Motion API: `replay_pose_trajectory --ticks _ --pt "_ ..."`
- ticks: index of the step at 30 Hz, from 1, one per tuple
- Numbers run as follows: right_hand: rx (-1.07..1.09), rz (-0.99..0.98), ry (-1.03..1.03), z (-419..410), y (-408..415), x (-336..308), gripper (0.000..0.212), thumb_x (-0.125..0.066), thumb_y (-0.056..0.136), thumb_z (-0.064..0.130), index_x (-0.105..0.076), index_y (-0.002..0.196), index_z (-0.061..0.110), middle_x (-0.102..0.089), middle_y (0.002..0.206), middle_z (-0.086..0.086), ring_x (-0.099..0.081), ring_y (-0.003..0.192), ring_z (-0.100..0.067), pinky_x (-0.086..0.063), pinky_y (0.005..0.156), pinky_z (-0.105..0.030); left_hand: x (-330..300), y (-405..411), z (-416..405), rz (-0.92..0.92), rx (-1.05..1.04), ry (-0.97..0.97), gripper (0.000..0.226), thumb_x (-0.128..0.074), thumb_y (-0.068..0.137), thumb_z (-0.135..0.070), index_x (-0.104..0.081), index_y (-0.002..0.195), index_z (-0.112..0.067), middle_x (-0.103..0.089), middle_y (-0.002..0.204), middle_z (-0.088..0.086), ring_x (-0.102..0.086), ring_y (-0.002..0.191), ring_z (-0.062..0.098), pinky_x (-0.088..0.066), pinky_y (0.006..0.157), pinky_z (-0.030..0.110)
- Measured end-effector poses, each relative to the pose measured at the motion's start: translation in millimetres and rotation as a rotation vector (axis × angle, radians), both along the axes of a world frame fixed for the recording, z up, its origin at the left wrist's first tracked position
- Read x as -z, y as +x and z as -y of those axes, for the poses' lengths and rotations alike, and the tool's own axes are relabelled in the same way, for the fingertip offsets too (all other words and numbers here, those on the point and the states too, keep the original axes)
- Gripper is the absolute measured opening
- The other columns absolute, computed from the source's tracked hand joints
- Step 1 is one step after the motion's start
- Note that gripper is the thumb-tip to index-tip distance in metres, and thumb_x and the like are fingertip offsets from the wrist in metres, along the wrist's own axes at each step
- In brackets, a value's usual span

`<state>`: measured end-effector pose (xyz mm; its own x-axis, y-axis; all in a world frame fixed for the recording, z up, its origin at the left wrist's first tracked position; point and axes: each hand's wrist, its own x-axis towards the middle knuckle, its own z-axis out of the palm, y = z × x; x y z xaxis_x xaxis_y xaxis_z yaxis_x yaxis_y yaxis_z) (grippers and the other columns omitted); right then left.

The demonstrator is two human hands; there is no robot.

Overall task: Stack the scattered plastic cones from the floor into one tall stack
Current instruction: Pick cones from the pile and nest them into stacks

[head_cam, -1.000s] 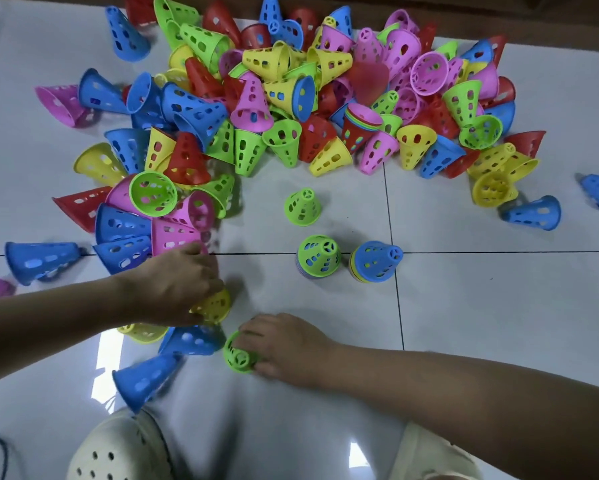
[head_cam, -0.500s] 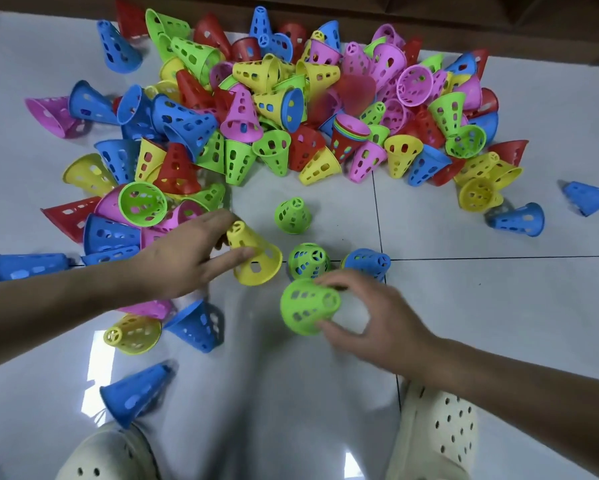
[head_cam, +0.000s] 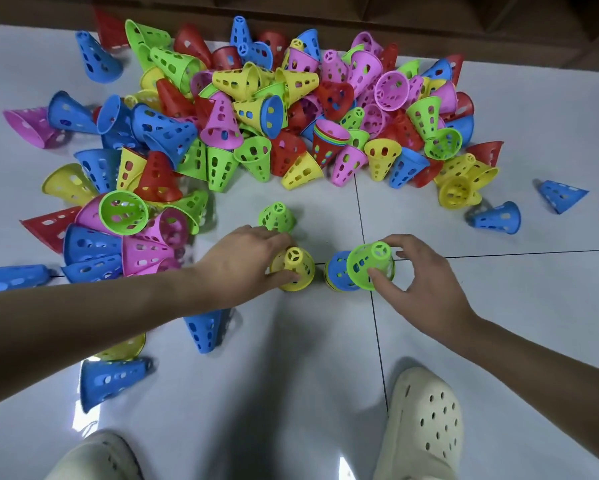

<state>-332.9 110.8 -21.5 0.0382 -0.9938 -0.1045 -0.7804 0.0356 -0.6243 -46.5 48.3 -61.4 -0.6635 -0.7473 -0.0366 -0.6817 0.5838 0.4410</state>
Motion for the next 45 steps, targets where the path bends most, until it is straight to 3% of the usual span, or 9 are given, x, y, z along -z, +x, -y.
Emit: replay_pose_trajectory --ticks 8,16,21,24,29,32,36,41,45 --pt "-0.043 -0.069 0.07 3.7 -4.9 13.7 0.034 -0.072 0.087 0.033 -0.057 0.117 0.027 -0.062 0.11 0.015 -0.053 0.1 -0.003 -0.048 0.09 -0.031 8.2 10.0 9.1 0.054 0.037 0.077 0.049 -0.064 0.092 -0.051 -0.062 0.129 -0.02 -0.071 0.115 0.002 -0.064 0.101 0.026 -0.052 0.088 0.039" --pt "-0.147 -0.102 -0.042 6.7 4.7 19.4 0.022 -0.068 0.089 0.028 -0.062 0.108 0.019 -0.061 0.104 0.009 -0.058 0.1 -0.013 -0.05 0.089 -0.038 2.6 53.2 7.7 0.149 0.015 0.131 0.063 -0.045 0.088 -0.065 -0.063 0.129 -0.02 -0.07 0.116 -0.002 -0.065 0.103 0.02 -0.054 0.09 0.036" --pt "-0.466 -0.052 -0.28 2.6 53.2 12.1 0.014 -0.068 0.088 0.015 -0.067 0.099 0.007 -0.063 0.098 -0.004 -0.059 0.092 -0.026 -0.048 0.083 -0.037 -7.2 96.0 -0.9 0.22 -0.004 0.133 0.048 -0.063 0.089 -0.051 -0.065 0.127 -0.022 -0.068 0.118 -0.002 -0.063 0.105 0.017 -0.051 0.089 0.028" --pt "-0.652 -0.021 -0.305 -6.1 91.8 19.1 0.017 -0.067 0.09 0.018 -0.067 0.101 0.005 -0.063 0.099 -0.008 -0.059 0.09 -0.029 -0.049 0.08 -0.039 -15.1 124.3 -7.4 0.281 -0.035 0.142 0.049 -0.068 0.087 -0.05 -0.065 0.127 -0.022 -0.066 0.126 0.0 -0.064 0.111 0.018 -0.05 0.088 0.027" --pt "-0.819 -0.117 -0.214 -14.7 142.2 45.8 0.034 -0.065 0.087 0.029 -0.061 0.111 0.006 -0.059 0.108 -0.011 -0.057 0.089 -0.032 -0.05 0.072 -0.043 -14.5 171.2 -25.4 0.354 -0.151 0.226 0.064 -0.051 0.075 -0.073 -0.068 0.116 -0.026 -0.066 0.105 -0.01 -0.062 0.082 0.004 -0.049 0.065 0.012" --pt "-0.822 -0.158 -0.102 -15.7 174.5 57.0 0.048 -0.068 0.085 0.033 -0.054 0.123 0.007 -0.053 0.118 -0.013 -0.055 0.095 -0.034 -0.051 0.073 -0.044 0.3 183.7 -42.7 0.413 -0.216 0.234 0.071 -0.059 0.073 -0.077 -0.063 0.125 -0.027 -0.065 0.115 -0.009 -0.065 0.089 0.008 -0.056 0.067 0.019" --pt "-0.708 -0.157 0.057 -15.6 213.6 70.1 0.062 -0.071 0.083 0.042 -0.044 0.129 0.01 -0.047 0.12 -0.012 -0.053 0.103 -0.036 -0.049 0.079 -0.046 16.7 182.1 -56.0 0.536 -0.211 0.227 0.069 -0.071 0.081 -0.059 -0.055 0.139 -0.024 -0.061 0.129 -0.005 -0.062 0.112 0.014 -0.051 0.073 0.019" --pt "-0.549 -0.11 0.188 -22.6 246.1 86.2 0.069 -0.073 0.079 0.053 -0.039 0.124 0.013 -0.05 0.115 -0.009 -0.054 0.104 -0.032 -0.051 0.082 -0.049 28.6 193.9 -45.8 0.484 -0.253 0.244 0.055 -0.089 0.072 -0.029 -0.07 0.122 -0.017 -0.064 0.113 0.001 -0.065 0.098 0.019 -0.056 0.071 0.027" --pt "-0.497 -0.121 0.249 -27.4 256.9 94.6 0.067 -0.074 0.078 0.053 -0.043 0.12 0.011 -0.054 0.115 -0.011 -0.054 0.106 -0.032 -0.046 0.08 -0.044 31.1 197.8 -46.0 0.408 -0.232 0.273 0.057 -0.093 0.065 -0.034 -0.073 0.114 -0.014 -0.064 0.109 0.004 -0.067 0.091 0.022 -0.051 0.068 0.024"
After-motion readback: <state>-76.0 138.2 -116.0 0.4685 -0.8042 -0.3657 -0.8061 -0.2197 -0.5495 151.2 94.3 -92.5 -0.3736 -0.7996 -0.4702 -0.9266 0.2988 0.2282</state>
